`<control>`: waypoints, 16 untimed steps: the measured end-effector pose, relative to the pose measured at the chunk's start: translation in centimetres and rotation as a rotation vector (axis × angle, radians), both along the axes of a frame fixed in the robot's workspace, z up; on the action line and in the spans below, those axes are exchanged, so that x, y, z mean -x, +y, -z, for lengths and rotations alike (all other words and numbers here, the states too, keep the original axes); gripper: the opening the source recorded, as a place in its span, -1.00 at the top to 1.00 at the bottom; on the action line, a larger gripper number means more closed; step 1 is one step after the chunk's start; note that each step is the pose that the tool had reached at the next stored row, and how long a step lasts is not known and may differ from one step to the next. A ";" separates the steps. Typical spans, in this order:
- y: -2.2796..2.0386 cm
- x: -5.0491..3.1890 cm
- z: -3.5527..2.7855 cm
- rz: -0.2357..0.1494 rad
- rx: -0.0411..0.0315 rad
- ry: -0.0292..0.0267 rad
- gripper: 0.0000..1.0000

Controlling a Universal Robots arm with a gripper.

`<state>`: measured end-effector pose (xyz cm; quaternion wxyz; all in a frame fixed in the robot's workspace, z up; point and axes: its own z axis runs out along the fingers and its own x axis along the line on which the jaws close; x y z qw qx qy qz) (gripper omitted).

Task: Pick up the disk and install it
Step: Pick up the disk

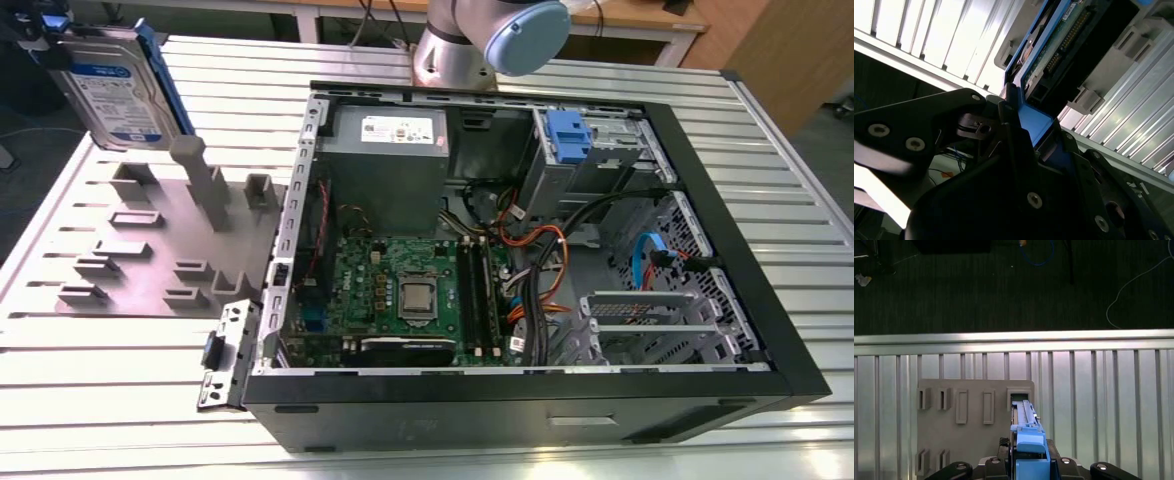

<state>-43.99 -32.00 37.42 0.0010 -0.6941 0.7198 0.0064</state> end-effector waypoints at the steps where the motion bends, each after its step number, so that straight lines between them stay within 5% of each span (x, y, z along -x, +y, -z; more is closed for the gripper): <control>1: 0.00 0.00 -0.03 0.000 0.0000 0.0000 0.27; 16: 0.00 0.00 -0.35 0.000 0.0000 0.0000 0.27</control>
